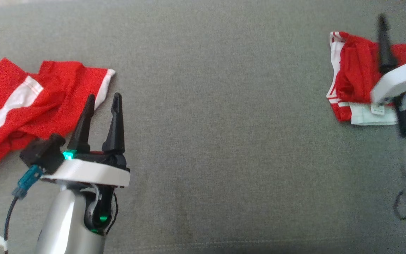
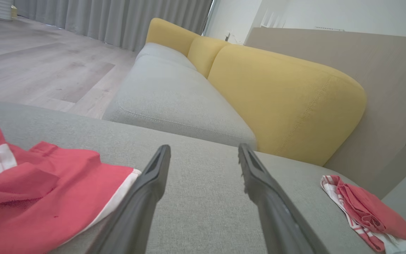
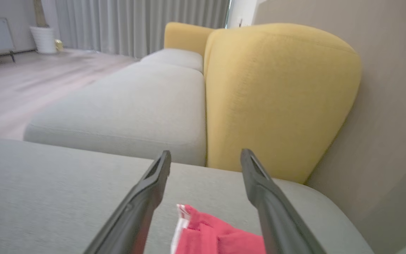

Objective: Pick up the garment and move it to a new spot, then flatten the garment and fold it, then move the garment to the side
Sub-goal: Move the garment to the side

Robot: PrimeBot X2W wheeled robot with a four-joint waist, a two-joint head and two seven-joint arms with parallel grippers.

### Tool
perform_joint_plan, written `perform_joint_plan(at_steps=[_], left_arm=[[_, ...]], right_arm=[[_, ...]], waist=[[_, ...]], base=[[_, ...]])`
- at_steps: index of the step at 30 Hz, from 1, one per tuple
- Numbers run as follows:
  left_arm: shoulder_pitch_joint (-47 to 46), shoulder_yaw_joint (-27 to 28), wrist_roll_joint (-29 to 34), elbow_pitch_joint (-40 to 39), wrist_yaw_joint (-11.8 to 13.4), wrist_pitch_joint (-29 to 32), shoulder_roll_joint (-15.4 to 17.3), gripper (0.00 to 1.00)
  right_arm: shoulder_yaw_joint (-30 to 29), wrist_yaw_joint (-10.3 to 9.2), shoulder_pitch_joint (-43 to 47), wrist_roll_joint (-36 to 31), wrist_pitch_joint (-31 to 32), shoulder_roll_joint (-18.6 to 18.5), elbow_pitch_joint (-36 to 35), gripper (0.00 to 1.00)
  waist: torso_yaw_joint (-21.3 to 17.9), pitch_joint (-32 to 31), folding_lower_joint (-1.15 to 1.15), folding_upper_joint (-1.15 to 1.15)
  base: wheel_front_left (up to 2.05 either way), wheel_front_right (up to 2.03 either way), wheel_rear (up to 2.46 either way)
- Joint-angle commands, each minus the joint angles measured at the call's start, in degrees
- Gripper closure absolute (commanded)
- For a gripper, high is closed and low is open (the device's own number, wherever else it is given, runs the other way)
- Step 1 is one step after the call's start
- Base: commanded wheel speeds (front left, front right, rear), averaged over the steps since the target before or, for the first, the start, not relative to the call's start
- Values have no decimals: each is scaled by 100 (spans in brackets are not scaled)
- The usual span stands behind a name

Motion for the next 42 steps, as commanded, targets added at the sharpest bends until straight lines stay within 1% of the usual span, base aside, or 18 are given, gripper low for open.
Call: perform_joint_plan(at_steps=[1, 5, 8, 12, 16, 18, 23, 25, 29, 33, 42], left_arm=[[-25, 231, -13, -181, -35, -69, 45, 0], [89, 265, -40, -204, -35, -69, 45, 0], [206, 288, -55, -211, -35, -69, 45, 0], [378, 268, -55, -219, -35, -69, 45, 0], [597, 198, -33, -185, -35, -69, 45, 0], [713, 151, 26, -145, -35, -69, 45, 0], [959, 88, 16, -137, -35, -69, 45, 0], [1056, 76, 41, -144, -35, -69, 45, 0], [1181, 22, 61, -180, -25, -69, 45, 0], [1202, -4, 61, -242, 30, -69, 45, 0], [1156, 44, 61, -313, 67, -69, 45, 0]], right_arm=[[180, 20, 103, 86, -123, 104, -286, 0], [534, 20, 473, 266, -445, 476, -513, 0], [721, 20, 825, 276, -803, 678, -608, 0], [639, 20, 1329, 283, -1228, 940, -604, 0], [598, 20, 1797, 302, -1515, 1103, -587, 0], [583, 20, 2004, 367, -1598, 1147, -590, 0], [457, 20, 2487, 274, -1722, 1182, -665, 0], [444, 20, 2653, 368, -1753, 1184, -696, 0], [482, 20, 2886, 179, -1798, 1185, -774, 0], [473, 20, 3006, -4, -1818, 1186, -835, 0], [407, 20, 3029, -2, -1831, 1186, -856, 0]], waist=[[48, -167, 0, 0], [134, -417, 0, 0], [199, -616, 0, 0], [300, -833, 0, 0], [379, -1057, 0, 0], [405, -1154, 0, 0], [446, -1330, 0, 0], [429, -1371, 0, 0], [379, -1388, 0, 0], [342, -1368, 0, 0], [308, -1319, 0, 0]], base=[[0, 0, 0], [0, 0, 0], [0, 0, 0], [0, 0, 0], [0, 0, 0], [0, 0, 0], [0, 0, 0], [0, 0, 0], [0, 0, 0], [0, 0, 0], [0, 0, 0]])
